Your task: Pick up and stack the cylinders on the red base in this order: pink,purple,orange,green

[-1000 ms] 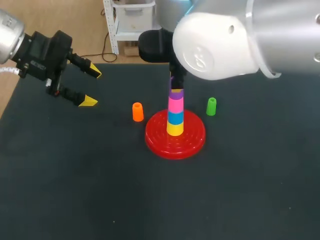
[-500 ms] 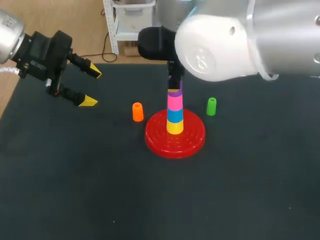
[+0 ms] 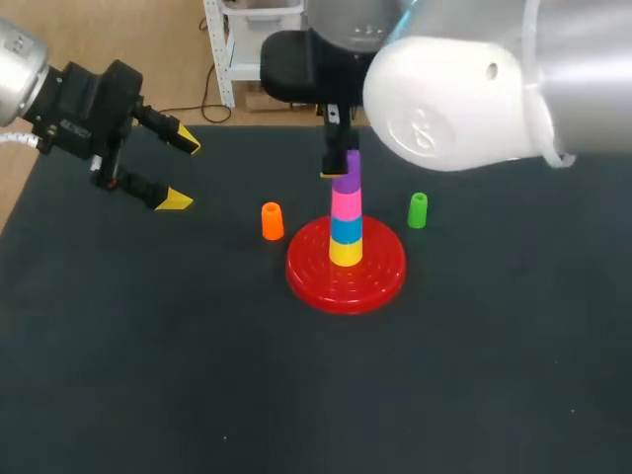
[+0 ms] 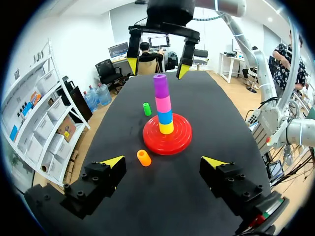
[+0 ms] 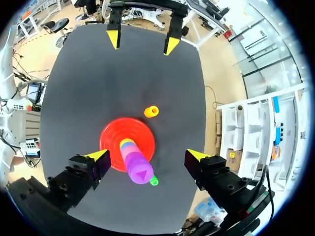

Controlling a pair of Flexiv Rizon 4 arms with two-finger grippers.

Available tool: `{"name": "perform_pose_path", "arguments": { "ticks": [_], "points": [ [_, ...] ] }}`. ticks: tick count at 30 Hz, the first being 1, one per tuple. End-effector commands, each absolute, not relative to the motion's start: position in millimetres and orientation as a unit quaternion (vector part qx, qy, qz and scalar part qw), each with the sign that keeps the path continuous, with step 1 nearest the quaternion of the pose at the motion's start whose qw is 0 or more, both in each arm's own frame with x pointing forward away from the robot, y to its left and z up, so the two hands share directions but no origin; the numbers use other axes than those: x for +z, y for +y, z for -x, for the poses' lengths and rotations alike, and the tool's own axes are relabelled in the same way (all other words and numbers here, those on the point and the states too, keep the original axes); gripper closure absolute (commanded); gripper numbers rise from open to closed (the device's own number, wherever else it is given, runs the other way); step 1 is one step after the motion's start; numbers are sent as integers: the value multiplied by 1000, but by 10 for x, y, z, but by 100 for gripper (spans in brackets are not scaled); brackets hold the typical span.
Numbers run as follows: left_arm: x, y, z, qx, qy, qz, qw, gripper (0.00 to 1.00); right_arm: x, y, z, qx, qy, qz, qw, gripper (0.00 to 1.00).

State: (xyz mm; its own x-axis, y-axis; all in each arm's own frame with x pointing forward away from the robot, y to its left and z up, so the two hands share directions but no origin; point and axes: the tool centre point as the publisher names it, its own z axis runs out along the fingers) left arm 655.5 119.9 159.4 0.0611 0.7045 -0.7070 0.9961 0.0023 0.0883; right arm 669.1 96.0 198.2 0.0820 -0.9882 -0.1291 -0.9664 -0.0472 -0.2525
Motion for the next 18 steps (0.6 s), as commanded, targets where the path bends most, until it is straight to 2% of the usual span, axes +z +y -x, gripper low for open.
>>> {"name": "perform_pose_path", "arguments": {
  "ticks": [1, 10, 18],
  "points": [
    [1587, 1206, -6562, -243, 640, -664, 301, 0, 1912, 1142, -6807, -41, 673, 728, 127, 0],
    [1587, 1206, -6562, -243, 640, -664, 301, 0, 1712, 1544, -6888, -26, 659, 744, 108, 0],
    [1587, 1206, -6562, -243, 640, -664, 301, 0, 1381, 1704, -7027, -21, 677, 724, 130, 0]
  ]
}}
